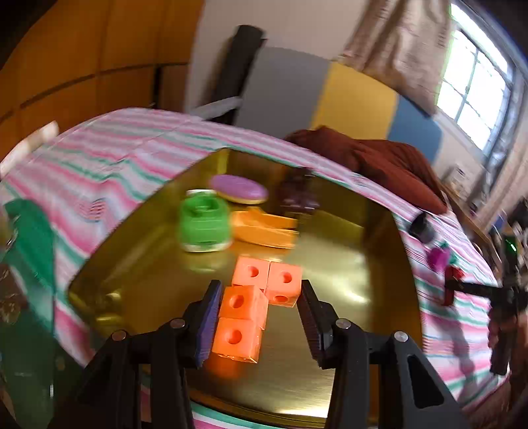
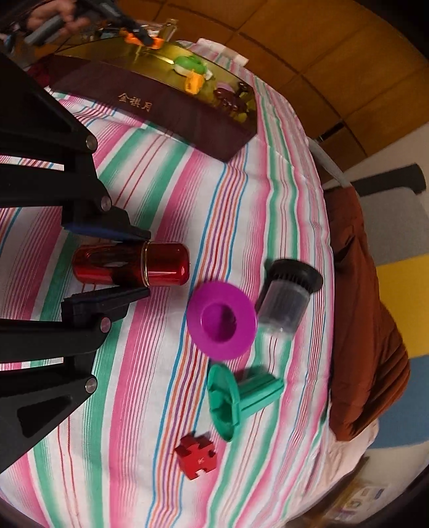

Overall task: Organize rigid objects
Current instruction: 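Carry the orange cubes into the gold tray and open the left tool, then carry the red lipstick tube into the gold tray and open the right tool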

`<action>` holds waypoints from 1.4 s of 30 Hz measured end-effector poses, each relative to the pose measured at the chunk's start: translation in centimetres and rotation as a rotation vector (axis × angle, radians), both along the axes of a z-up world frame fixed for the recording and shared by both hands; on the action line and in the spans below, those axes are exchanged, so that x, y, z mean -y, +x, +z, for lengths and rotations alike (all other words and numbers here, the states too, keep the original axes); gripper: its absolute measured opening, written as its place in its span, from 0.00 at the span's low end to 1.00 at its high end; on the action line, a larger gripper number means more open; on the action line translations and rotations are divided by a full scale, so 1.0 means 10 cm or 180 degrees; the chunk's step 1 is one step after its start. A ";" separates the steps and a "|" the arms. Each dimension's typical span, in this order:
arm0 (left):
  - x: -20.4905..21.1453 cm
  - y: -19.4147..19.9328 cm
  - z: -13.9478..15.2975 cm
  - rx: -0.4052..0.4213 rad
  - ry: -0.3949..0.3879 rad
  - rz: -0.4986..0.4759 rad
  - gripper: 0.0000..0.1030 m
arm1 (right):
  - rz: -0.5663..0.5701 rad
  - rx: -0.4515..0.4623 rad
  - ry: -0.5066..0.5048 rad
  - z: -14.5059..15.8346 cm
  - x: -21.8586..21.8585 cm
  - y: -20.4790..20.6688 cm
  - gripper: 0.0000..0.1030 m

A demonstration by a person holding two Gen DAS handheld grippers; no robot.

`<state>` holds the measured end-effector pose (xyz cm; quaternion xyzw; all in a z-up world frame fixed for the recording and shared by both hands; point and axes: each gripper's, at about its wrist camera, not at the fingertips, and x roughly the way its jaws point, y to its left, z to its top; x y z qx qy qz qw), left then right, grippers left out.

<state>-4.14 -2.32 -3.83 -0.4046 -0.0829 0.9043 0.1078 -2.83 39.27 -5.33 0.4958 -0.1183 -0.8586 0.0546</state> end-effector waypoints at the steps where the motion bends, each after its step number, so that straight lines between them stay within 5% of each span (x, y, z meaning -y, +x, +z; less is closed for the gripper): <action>1: 0.06 -0.03 -0.02 0.0026 -0.0014 0.0052 0.45 | 0.0018 0.0007 0.0009 -0.01 0.04 -0.02 0.26; 13: 0.30 -0.34 -0.22 0.0134 -0.0280 0.0278 0.45 | 0.0027 0.0004 0.0050 -0.04 0.07 -0.05 0.26; 20: 0.28 -0.22 -0.17 0.0028 -0.0337 0.0316 0.52 | 0.0027 0.0018 0.0088 -0.05 0.05 -0.05 0.26; 24: 0.29 0.05 -0.06 -0.0278 -0.0289 0.0398 0.53 | 0.0021 -0.0001 0.0080 -0.03 0.04 -0.03 0.26; 29: 0.20 0.37 0.01 -0.0447 -0.0111 0.0223 0.56 | 0.0033 -0.0008 0.0081 -0.03 0.05 -0.03 0.26; 42: -0.25 0.73 0.07 -0.0605 -0.0293 -0.0370 0.57 | 0.0163 -0.0444 -0.0364 0.28 0.34 0.08 0.26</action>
